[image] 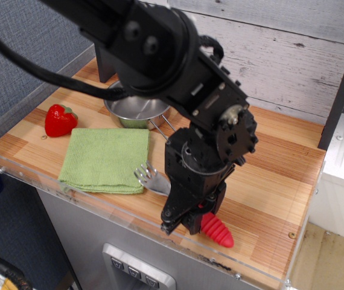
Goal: Move red fork to lower right corner
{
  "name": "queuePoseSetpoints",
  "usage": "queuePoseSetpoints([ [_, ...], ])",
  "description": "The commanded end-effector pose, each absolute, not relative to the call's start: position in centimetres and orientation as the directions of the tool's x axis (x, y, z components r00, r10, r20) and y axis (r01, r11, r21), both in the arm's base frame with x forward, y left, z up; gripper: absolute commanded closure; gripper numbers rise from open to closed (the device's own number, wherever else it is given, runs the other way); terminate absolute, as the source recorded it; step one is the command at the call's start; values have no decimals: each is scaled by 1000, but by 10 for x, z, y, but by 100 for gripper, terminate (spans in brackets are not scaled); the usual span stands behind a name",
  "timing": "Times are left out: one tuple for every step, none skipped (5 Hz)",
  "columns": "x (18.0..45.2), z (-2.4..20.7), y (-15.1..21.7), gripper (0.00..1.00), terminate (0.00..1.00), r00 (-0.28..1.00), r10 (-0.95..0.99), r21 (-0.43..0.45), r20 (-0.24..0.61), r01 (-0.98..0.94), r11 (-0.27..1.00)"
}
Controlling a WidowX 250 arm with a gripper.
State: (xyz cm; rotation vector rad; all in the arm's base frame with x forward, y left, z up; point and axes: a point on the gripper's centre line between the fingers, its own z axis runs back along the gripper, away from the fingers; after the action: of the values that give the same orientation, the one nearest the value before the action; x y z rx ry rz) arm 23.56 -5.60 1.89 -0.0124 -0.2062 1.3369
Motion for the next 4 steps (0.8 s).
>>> queuePoseSetpoints([
  [248, 14, -73, 100, 0, 192, 974, -157, 123, -965, 210],
  [248, 11, -76, 100, 0, 173, 979, -152, 107, -970, 188],
  [251, 16, -75, 0, 0, 164, 982, -144, 93, -974, 176],
  [253, 20, -75, 0, 0, 160, 983, -146, 89, -974, 172],
])
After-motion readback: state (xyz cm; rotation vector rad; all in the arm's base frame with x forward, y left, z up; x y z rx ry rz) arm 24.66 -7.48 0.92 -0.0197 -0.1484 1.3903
